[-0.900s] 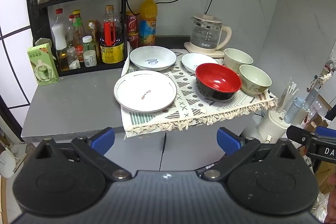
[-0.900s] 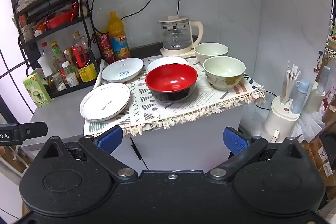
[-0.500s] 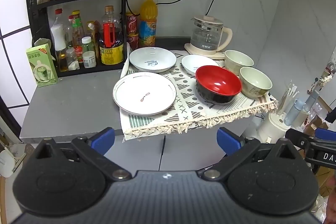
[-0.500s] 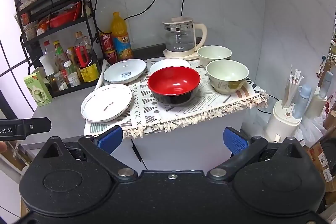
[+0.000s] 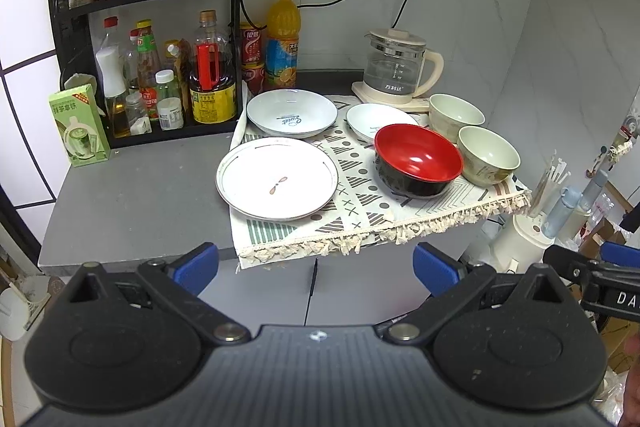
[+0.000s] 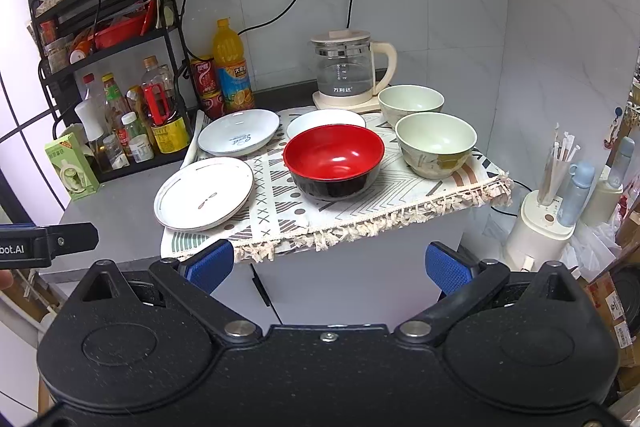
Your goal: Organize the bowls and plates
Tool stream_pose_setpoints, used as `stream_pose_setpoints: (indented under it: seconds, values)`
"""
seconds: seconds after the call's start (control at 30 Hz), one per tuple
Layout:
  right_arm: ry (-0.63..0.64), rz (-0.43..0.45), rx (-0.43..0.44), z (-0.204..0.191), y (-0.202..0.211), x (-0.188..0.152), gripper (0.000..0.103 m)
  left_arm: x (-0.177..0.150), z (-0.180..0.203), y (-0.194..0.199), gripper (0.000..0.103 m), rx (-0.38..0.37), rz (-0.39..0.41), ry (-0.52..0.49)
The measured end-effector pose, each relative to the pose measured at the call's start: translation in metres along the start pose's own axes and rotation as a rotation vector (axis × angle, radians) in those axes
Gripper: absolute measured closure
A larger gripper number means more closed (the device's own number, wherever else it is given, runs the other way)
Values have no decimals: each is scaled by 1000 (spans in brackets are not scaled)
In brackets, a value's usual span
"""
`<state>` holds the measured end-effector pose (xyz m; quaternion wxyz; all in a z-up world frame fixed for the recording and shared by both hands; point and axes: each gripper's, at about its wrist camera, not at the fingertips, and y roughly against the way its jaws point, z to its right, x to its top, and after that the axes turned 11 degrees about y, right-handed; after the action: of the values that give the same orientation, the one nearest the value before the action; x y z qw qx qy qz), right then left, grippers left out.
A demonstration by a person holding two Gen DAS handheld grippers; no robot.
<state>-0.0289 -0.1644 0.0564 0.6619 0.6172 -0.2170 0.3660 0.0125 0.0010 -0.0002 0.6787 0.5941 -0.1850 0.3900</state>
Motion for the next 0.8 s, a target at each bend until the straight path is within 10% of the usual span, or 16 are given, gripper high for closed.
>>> stream_pose_setpoints:
  seconds: [0.8]
  values:
    - [4, -12, 11, -9, -4, 3, 0, 4, -5, -5, 1, 7, -7, 2]
